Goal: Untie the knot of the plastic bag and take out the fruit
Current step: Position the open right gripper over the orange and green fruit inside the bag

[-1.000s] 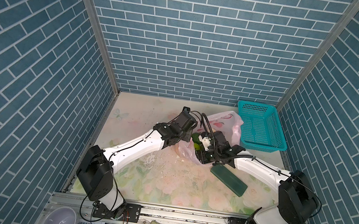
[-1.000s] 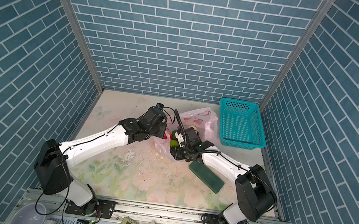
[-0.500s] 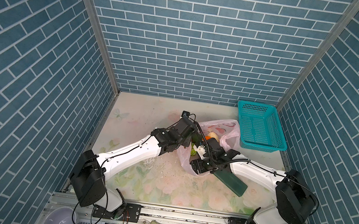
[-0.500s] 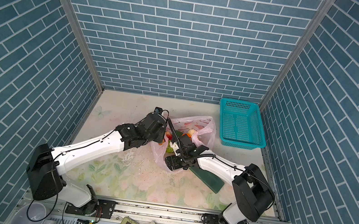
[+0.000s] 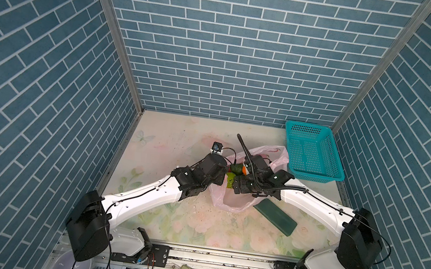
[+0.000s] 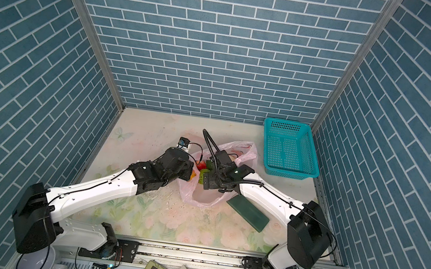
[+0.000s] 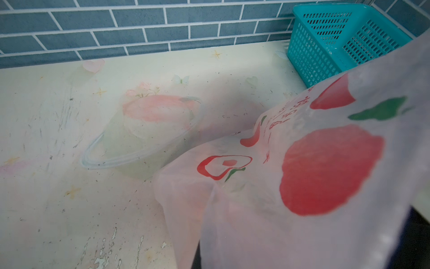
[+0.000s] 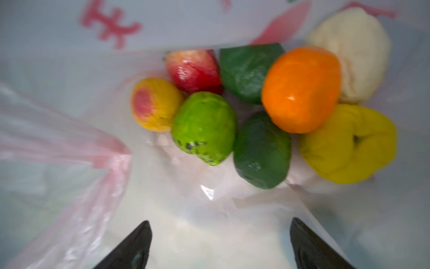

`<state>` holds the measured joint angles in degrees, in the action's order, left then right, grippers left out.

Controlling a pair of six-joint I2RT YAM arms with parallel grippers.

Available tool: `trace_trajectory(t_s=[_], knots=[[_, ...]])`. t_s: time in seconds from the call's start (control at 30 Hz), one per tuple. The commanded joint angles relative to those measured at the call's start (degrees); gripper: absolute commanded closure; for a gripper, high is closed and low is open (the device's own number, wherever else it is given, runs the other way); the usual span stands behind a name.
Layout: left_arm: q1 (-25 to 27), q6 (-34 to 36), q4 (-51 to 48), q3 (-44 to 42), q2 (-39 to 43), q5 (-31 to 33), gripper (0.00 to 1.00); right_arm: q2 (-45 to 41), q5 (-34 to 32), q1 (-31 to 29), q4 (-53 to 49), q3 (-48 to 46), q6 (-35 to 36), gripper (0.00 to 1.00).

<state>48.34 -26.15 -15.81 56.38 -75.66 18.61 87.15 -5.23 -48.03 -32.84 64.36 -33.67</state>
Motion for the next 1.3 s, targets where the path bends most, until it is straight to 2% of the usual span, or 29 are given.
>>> trace_trajectory(t_s=[0.0, 0.13, 0.23, 0.4, 0.7, 0.8, 0.97, 1.07, 1.27], knots=[[0.5, 0.0, 2.5, -1.6, 1.7, 0.8, 1.0, -2.2, -11.8, 0.3, -8.9, -2.9, -11.1, 0.08], [0.7, 1.8, 5.1, -2.3, 2.6, 2.3, 1.0, -5.5, -14.6, 0.4, -9.5, -9.4, -18.1, 0.08], [0.8, 3.0, 6.1, -1.2, 2.4, 3.0, 1.0, -6.1, -14.6, 0.5, -8.5, -10.2, -19.2, 0.08], [1.4, 5.5, 8.5, -1.0, 2.8, 2.6, 1.0, -5.5, -10.5, 0.5, 2.4, -8.9, -12.6, 0.09], [1.5, 4.6, 10.7, 0.3, 1.6, 0.9, 1.0, 0.7, -8.1, 2.6, 9.4, -2.1, -8.3, 0.09], [1.5, 5.3, 10.2, 2.2, 0.7, 1.4, 1.0, 1.5, -6.1, 4.7, 13.5, -2.8, -8.6, 0.09], [1.5, 5.2, 9.1, 5.8, -2.3, 1.7, 1.0, 1.9, 1.1, 9.6, 21.7, -6.4, -8.1, 0.1], [1.5, 5.5, 6.7, 9.5, -5.1, 1.6, 1.0, -0.7, 4.5, 10.3, 29.8, -11.3, -5.3, 0.1], [1.5, 5.1, 4.7, 11.5, -7.2, 0.5, 1.0, -1.1, 9.9, 10.6, 33.0, -11.8, 0.0, 0.1]])
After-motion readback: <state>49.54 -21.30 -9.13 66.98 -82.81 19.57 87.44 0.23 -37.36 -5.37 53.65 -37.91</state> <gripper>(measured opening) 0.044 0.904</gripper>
